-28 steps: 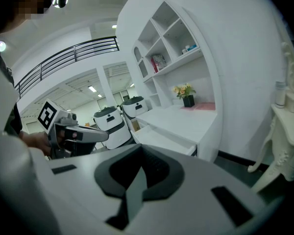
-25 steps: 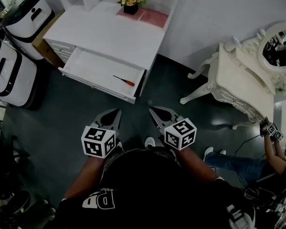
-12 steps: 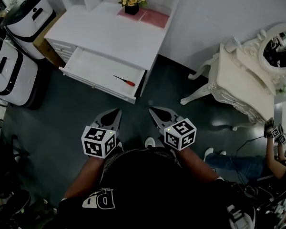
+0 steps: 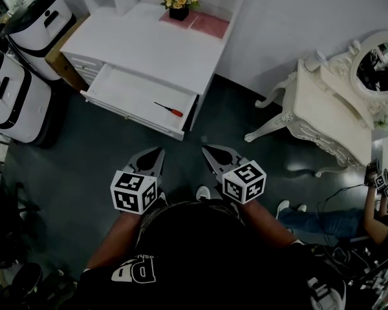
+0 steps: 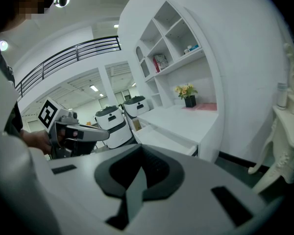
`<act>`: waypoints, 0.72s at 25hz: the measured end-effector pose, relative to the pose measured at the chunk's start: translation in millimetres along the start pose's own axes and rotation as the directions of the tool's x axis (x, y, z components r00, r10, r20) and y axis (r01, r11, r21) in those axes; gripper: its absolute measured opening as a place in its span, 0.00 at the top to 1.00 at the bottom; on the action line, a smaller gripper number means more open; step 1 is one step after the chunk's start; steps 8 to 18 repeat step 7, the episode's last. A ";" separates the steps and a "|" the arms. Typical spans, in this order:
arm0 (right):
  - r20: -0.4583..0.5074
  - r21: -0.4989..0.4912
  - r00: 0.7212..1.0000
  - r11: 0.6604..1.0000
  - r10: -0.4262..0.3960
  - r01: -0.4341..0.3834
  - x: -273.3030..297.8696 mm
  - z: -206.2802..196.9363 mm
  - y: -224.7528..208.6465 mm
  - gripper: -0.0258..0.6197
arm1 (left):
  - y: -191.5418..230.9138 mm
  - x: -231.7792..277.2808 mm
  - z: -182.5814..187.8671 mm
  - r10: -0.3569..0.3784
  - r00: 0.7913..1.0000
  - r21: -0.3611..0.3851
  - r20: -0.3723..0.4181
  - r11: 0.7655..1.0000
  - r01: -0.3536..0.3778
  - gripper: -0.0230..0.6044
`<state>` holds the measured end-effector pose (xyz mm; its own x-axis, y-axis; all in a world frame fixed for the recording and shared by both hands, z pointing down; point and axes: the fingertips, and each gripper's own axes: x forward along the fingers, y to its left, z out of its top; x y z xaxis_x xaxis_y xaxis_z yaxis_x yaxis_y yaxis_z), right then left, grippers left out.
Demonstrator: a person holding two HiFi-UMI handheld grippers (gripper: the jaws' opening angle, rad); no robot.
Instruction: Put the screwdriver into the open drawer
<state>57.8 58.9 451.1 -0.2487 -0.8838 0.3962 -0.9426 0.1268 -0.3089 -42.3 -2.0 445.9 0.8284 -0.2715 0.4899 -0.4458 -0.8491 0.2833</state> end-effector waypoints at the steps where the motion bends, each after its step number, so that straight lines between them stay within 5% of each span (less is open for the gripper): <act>1: 0.001 -0.001 1.000 1.000 0.000 0.000 -0.3 0.1 -0.2 0.95 | -0.6 0.2 0.0 0.000 1.000 0.000 0.001 1.000 0.000 0.94; 18: -0.001 -0.001 1.000 1.000 -0.001 0.001 -0.1 1.5 -2.5 0.95 | -1.0 2.4 2.2 0.000 1.000 0.000 0.004 1.000 0.000 0.94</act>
